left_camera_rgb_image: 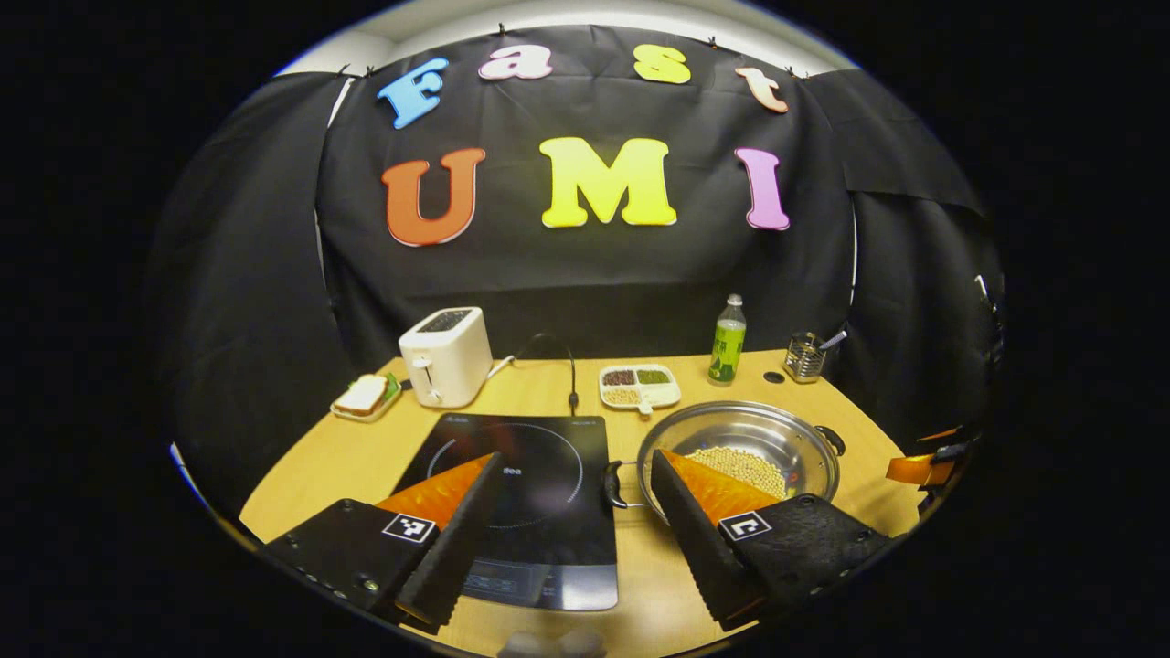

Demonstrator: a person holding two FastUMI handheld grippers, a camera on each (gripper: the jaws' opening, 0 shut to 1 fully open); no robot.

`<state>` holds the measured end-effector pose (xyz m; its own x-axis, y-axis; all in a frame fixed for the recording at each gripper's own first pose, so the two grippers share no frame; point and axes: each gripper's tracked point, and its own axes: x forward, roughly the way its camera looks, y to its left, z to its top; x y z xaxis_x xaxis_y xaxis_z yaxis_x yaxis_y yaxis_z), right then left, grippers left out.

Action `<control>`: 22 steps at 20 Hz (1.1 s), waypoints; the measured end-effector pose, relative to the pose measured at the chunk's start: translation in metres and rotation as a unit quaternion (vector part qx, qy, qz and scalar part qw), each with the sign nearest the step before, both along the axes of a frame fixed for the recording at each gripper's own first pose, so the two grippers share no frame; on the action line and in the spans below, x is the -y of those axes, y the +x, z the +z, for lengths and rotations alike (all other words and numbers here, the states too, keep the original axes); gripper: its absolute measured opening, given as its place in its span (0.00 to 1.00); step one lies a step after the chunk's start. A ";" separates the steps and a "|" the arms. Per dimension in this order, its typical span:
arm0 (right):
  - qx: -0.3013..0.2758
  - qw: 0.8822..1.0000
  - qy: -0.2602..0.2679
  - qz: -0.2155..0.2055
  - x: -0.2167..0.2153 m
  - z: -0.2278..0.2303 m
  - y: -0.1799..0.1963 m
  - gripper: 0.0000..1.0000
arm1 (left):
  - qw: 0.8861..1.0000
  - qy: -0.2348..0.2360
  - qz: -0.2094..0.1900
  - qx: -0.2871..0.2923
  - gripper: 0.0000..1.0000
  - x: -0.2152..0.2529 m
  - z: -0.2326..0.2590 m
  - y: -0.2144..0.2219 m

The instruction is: First push the handle of the pot to place it horizontally, then grasp the pot with both hands and set it on the induction cooktop.

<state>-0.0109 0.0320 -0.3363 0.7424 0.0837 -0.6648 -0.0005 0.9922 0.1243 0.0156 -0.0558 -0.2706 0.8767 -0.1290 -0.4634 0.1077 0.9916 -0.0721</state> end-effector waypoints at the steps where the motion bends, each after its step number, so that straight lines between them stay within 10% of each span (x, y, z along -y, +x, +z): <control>1: -0.004 1.000 0.003 0.001 -0.001 -0.003 0.006 0.98 | 1.000 -0.001 -0.001 -0.014 0.97 0.006 -0.012 0.003; 22: -0.065 0.993 -0.015 0.095 -0.021 -0.072 0.143 0.98 | 0.984 0.034 0.035 -0.170 0.96 0.069 -0.146 0.075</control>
<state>0.1326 0.0527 -0.4082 0.6233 0.1922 -0.7580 -0.1733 0.9792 0.1057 0.0911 -0.1250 -0.4163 0.6750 -0.0313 -0.7372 0.0197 0.9995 -0.0244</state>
